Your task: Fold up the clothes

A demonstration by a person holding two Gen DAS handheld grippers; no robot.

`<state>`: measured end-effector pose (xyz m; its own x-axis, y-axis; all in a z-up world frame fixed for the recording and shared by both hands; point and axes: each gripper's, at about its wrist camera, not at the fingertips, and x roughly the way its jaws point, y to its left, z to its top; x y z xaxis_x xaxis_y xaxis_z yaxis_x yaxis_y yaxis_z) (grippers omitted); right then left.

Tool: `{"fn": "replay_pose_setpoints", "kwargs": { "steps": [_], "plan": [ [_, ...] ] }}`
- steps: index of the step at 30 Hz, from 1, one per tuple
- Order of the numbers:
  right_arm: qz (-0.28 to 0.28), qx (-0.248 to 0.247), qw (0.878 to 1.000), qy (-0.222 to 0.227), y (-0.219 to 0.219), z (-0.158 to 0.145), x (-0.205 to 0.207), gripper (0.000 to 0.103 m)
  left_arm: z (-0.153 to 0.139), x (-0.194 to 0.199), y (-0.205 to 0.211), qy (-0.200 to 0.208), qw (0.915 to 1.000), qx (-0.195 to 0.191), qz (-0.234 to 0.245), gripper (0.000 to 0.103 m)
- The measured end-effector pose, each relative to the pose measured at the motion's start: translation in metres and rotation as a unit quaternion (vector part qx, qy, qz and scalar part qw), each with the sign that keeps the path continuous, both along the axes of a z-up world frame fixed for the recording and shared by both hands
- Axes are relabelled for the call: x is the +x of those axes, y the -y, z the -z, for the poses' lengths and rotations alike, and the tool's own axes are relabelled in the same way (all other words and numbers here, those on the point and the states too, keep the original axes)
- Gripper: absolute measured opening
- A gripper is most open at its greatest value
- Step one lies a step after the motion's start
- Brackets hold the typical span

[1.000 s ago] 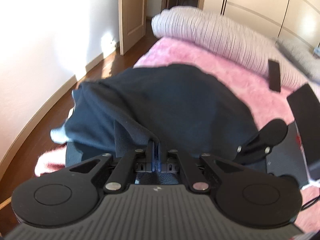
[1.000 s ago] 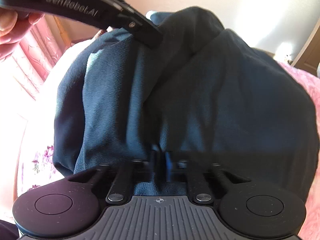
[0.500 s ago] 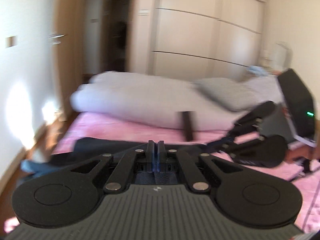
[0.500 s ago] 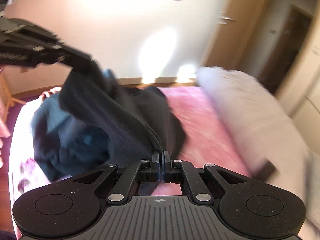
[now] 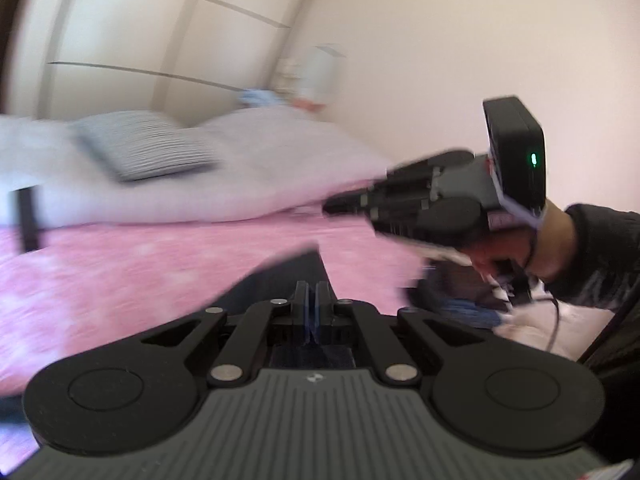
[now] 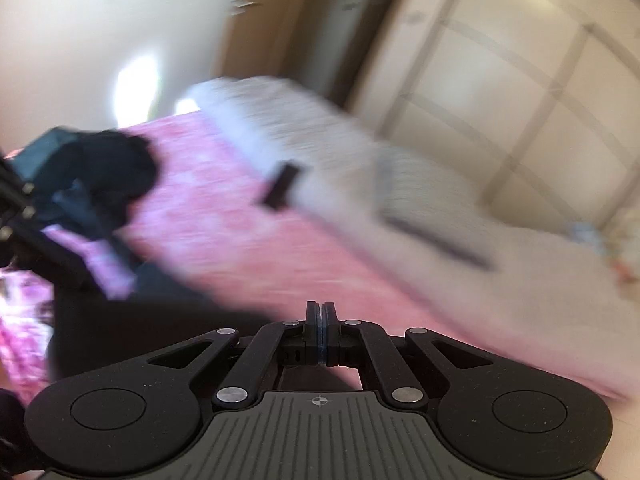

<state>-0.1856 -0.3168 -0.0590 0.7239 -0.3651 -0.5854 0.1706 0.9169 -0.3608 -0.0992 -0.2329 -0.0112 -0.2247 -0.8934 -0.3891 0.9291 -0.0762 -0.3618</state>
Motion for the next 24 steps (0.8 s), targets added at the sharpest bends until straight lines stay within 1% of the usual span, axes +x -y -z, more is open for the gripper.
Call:
{"fn": "replay_pose_setpoints", "kwargs": {
  "steps": [2,4,5,6,7,9,11,13,14,15,16,17,18,19,20,21,24],
  "plan": [
    [0.031,-0.014,0.999,0.028,0.013,-0.032,-0.025,0.000,-0.007,-0.013,0.007,-0.009,0.9996,-0.016,0.021,0.000],
    [0.054,-0.023,0.997,0.051,0.024,-0.061,-0.047,0.000,-0.008,-0.011,0.009,-0.018,0.9996,-0.016,0.017,0.000],
    [0.058,-0.008,0.997,0.059,0.028,-0.066,-0.054,0.000,-0.007,-0.010,0.010,-0.019,0.9997,-0.010,0.013,0.000],
    [0.064,0.008,0.995,0.075,0.030,-0.068,-0.057,0.000,-0.001,-0.007,0.011,-0.012,0.9999,0.007,0.002,0.000],
    [0.070,0.031,0.994,0.080,0.034,-0.064,-0.056,0.000,0.007,-0.006,0.010,-0.001,0.9996,0.027,-0.009,0.000],
    [0.084,0.077,0.992,0.062,0.044,-0.040,-0.045,0.000,0.026,0.004,0.008,0.016,0.9969,0.071,-0.030,0.000],
    [0.109,0.107,0.988,0.022,0.044,-0.007,-0.038,0.000,0.048,0.018,0.005,0.030,0.9916,0.115,-0.051,0.000],
    [0.132,0.125,0.983,-0.029,0.042,0.035,-0.030,0.000,0.071,0.032,-0.001,0.039,0.9854,0.152,-0.065,0.001],
    [0.143,0.123,0.981,-0.046,0.040,0.053,-0.034,0.005,0.082,0.037,-0.002,0.037,0.9833,0.166,-0.064,0.004],
    [0.156,0.119,0.979,-0.063,0.037,0.070,-0.039,0.011,0.093,0.041,-0.001,0.039,0.9813,0.179,-0.060,0.013],
    [0.170,0.120,0.975,-0.077,0.036,0.084,-0.049,0.037,0.101,0.039,0.004,0.044,0.9800,0.187,-0.050,0.018],
    [0.189,0.129,0.969,-0.090,0.038,0.099,-0.061,0.073,0.110,0.038,0.009,0.049,0.9785,0.196,-0.040,0.024],
    [0.209,0.137,0.963,-0.102,0.040,0.114,-0.074,0.082,0.119,0.036,0.015,0.055,0.9768,0.205,-0.030,0.026],
    [0.223,0.154,0.956,-0.110,0.044,0.127,-0.086,0.084,0.127,0.035,0.020,0.060,0.9748,0.214,-0.020,0.026],
    [0.236,0.172,0.949,-0.122,0.049,0.137,-0.100,0.084,0.135,0.030,0.027,0.065,0.9731,0.221,-0.008,0.029],
    [0.248,0.190,0.941,-0.130,0.055,0.146,-0.115,0.084,0.139,0.018,0.038,0.071,0.9721,0.224,0.007,0.031],
    [0.280,0.238,0.920,-0.136,0.080,0.161,-0.160,0.084,0.148,-0.022,0.070,0.090,0.9692,0.223,0.054,0.033]
  ]
}}
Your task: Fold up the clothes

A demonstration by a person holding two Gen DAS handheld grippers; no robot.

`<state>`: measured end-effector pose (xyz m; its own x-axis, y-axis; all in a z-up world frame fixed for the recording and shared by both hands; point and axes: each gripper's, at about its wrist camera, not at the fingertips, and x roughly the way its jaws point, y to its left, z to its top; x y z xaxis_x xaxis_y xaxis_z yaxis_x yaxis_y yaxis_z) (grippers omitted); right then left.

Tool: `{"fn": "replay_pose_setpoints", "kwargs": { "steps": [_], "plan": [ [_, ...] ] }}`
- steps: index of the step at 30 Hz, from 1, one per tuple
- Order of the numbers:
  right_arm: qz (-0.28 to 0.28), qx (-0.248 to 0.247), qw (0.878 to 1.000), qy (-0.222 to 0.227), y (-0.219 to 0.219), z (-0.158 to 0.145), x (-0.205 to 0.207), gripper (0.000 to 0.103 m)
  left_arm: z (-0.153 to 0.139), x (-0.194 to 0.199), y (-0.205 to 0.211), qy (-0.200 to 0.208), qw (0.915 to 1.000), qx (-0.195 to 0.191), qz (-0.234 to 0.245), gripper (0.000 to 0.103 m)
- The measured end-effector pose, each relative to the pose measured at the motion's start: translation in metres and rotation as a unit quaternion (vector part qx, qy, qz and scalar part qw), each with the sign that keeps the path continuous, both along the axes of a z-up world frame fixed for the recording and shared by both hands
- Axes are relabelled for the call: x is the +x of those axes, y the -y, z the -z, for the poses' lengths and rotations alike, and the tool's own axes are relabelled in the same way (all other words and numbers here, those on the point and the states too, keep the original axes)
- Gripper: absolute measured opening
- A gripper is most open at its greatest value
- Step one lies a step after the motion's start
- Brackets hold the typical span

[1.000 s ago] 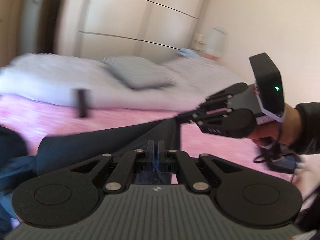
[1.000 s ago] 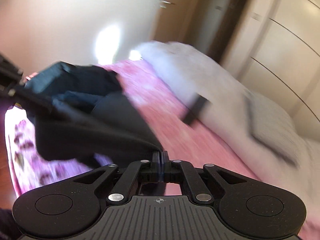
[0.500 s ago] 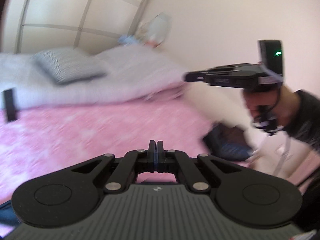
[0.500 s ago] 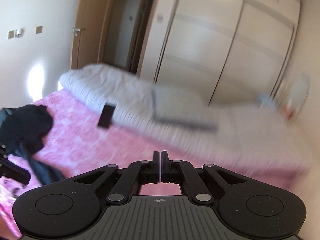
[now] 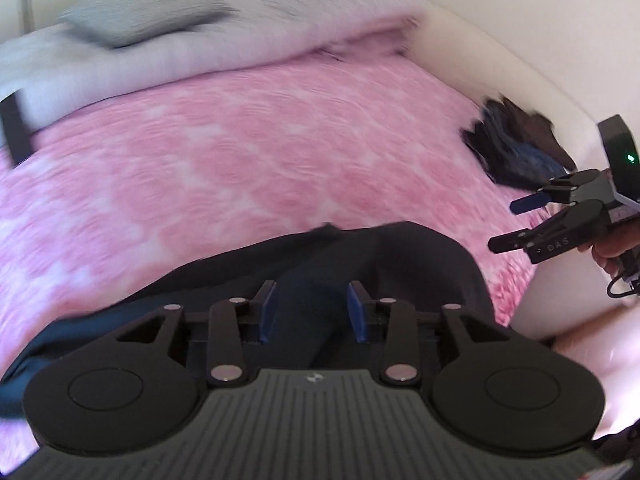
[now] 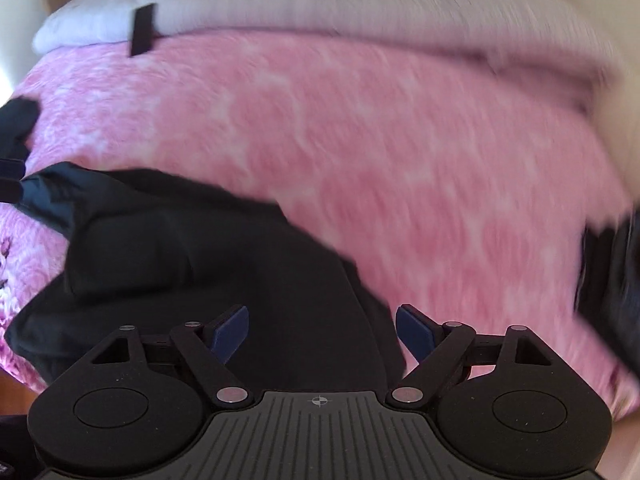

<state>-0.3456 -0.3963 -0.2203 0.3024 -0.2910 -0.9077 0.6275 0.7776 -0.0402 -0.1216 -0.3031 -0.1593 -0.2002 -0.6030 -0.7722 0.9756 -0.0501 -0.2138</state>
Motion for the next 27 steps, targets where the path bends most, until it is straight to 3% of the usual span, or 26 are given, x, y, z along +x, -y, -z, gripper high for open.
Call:
{"fn": "replay_pose_setpoints", "kwargs": {
  "steps": [6,10,12,14,16,17,18,19,20,24,27],
  "plan": [
    [0.111,0.081,0.990,0.034,0.071,0.036,-0.092,0.084,0.042,-0.111,0.075,0.026,0.9951,0.002,0.096,0.048],
    [0.101,0.071,0.992,0.029,0.111,0.050,-0.135,0.084,0.081,-0.202,0.124,0.048,0.9896,0.007,0.135,0.057],
    [0.104,0.064,0.992,0.031,0.125,0.052,-0.155,0.084,0.107,-0.251,0.143,0.079,0.9837,0.011,0.161,0.066],
    [0.112,0.067,0.991,0.038,0.135,0.056,-0.173,0.084,0.140,-0.295,0.156,0.152,0.9673,0.032,0.201,0.067],
    [0.113,0.070,0.990,0.036,0.141,0.058,-0.189,0.084,0.174,-0.334,0.164,0.233,0.9400,0.059,0.242,0.064],
    [0.111,0.070,0.991,0.033,0.143,0.060,-0.196,0.084,0.188,-0.342,0.162,0.261,0.9276,0.072,0.258,0.054],
    [0.109,0.070,0.991,0.030,0.145,0.065,-0.201,0.084,0.196,-0.345,0.161,0.272,0.9206,0.081,0.268,0.035],
    [0.107,0.070,0.991,0.026,0.147,0.069,-0.206,0.084,0.192,-0.338,0.159,0.251,0.9261,0.086,0.268,0.026],
    [0.108,0.071,0.991,0.024,0.149,0.068,-0.211,0.084,0.184,-0.329,0.156,0.232,0.9334,0.086,0.260,0.008],
    [0.106,0.081,0.990,0.035,0.151,0.072,-0.207,0.084,0.110,-0.254,0.132,0.172,0.9721,0.050,0.151,0.007],
    [0.070,0.084,0.993,0.054,0.144,0.069,-0.177,0.084,0.048,-0.165,0.090,0.164,0.9853,0.031,0.035,0.006]
  ]
}}
